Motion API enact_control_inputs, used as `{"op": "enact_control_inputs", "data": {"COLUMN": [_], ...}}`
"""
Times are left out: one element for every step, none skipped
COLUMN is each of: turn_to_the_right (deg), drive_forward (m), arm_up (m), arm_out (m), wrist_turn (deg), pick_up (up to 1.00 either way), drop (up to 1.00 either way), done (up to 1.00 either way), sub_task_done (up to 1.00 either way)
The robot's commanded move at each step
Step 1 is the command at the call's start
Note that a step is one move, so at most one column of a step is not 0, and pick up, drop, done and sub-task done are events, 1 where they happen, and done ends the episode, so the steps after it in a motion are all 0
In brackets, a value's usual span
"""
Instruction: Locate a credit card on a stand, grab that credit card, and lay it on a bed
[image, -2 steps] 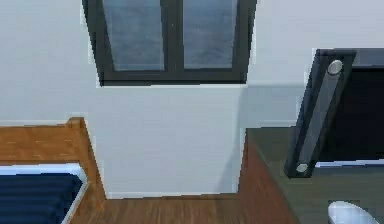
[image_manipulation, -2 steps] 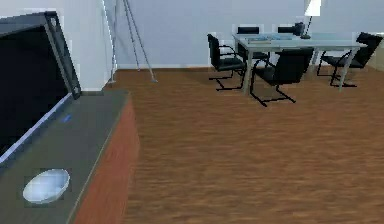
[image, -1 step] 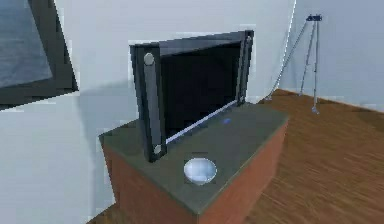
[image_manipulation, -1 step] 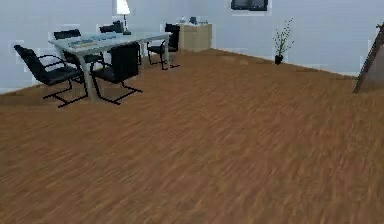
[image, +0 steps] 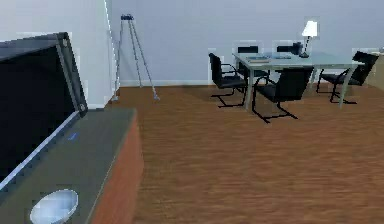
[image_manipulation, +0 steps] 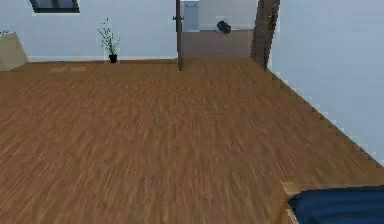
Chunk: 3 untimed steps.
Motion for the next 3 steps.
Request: {"op": "enact_control_inputs", "data": {"turn_to_the_right": [39.0, 0.0, -39.0], "drive_forward": [0.00, 0.20, 0.00], "arm_up": [0.00, 0.00, 0.00], "arm_out": [0.00, 0.00, 0.00], "wrist_turn": [0.0, 0.0, 0.0], "pick_up": [0.00, 0.00, 0.00], "drop": [0.00, 0.00, 0.00], "done": [0.00, 0.00, 0.00], "sub_task_done": [0.00, 0.00, 0.00]}}
